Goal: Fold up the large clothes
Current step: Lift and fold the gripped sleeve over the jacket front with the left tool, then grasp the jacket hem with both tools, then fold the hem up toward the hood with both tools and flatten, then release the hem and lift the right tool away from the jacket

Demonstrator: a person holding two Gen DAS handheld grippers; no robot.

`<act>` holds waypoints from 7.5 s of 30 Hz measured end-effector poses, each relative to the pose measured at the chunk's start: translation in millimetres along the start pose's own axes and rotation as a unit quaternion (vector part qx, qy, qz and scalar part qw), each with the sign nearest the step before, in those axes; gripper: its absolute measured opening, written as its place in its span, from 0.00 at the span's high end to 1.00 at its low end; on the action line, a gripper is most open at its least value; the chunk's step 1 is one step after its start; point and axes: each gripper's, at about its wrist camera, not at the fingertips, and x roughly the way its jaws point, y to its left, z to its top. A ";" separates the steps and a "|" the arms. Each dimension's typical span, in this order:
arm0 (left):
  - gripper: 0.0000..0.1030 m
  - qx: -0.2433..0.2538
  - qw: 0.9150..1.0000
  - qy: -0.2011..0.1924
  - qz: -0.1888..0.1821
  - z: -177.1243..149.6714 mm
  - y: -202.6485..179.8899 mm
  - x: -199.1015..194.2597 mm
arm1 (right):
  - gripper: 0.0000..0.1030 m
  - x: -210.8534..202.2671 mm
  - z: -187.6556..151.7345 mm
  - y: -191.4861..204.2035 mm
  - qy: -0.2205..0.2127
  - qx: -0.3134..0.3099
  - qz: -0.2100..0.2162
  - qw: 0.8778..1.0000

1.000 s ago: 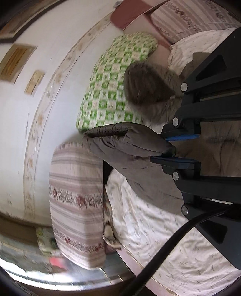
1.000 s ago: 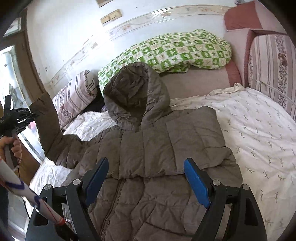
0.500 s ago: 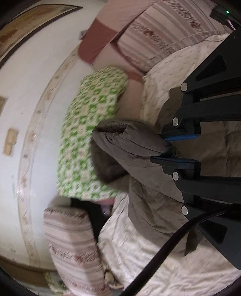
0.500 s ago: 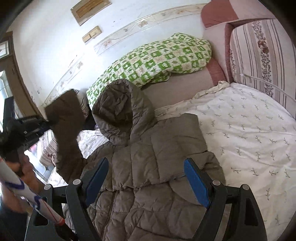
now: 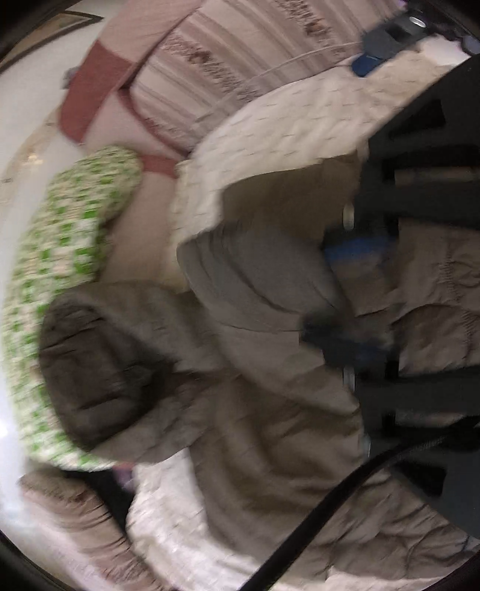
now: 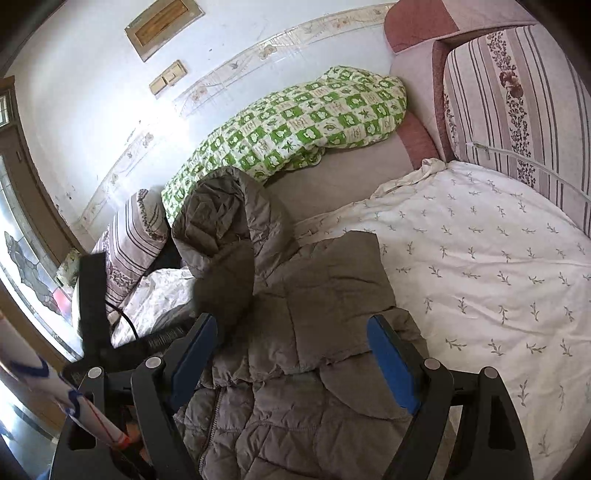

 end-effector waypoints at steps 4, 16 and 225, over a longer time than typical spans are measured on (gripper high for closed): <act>0.54 0.039 0.999 0.011 -0.029 -17.8 -8.5 -8.2 | 0.15 1.6 1.2 -1.7 0.000 0.007 0.000 1.000; 0.46 -0.013 0.992 -0.059 0.109 18.2 125.9 -63.9 | 0.15 15.7 -3.8 3.6 0.016 0.005 -0.006 1.000; 0.17 -0.073 0.992 -0.061 0.084 -38.1 192.2 -56.3 | 0.09 68.5 107.7 239.6 0.109 -0.099 -0.045 0.988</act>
